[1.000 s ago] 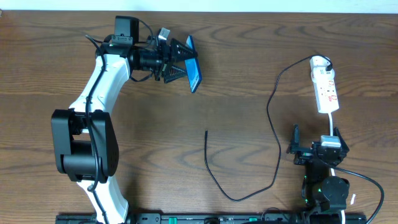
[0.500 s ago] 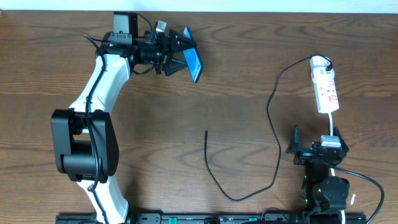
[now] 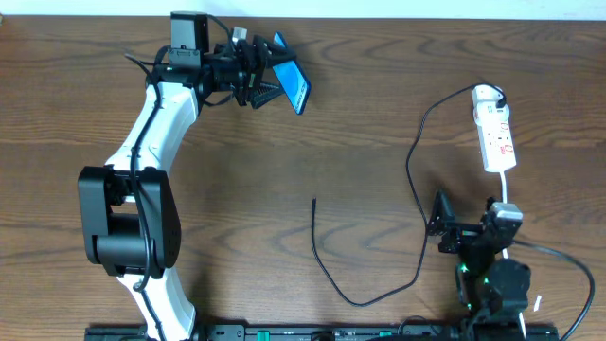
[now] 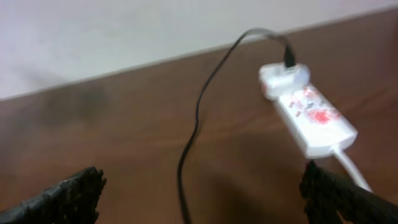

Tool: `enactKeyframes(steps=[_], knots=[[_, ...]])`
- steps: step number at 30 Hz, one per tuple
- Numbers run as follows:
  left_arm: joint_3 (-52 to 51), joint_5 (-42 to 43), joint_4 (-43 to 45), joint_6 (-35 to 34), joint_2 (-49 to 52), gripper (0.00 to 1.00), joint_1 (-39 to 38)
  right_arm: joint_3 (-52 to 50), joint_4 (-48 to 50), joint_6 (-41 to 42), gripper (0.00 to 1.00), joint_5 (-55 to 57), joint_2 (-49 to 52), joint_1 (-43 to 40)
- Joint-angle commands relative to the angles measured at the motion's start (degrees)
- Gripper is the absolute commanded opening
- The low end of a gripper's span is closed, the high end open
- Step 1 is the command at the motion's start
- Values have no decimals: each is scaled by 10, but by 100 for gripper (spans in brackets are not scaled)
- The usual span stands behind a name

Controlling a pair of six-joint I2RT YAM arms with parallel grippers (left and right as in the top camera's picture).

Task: Plug charger to phone and switch on socket
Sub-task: 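Raise the right gripper and move it toward the phone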

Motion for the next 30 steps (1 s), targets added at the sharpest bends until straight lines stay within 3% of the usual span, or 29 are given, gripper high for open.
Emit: enactKeyframes(steps=[1, 6, 9, 17, 22, 30], knots=[[3, -7, 7, -20, -19, 8, 1, 76, -16, 17, 99, -36, 61, 4], [3, -13, 6, -23, -19, 7, -6, 190, -28, -26, 99, -103, 198, 4], [3, -20, 8, -29, -19, 7, -16, 289, -30, -25, 99, -191, 332, 4], [3, -30, 8, -31, -19, 7, -27, 420, -28, -26, 99, -342, 540, 5], [3, -37, 9, -38, -19, 7, -33, 470, 2, -25, 99, -443, 638, 9], [3, -48, 28, -52, -19, 7, -47, 494, 45, -24, 99, -482, 717, 44]])
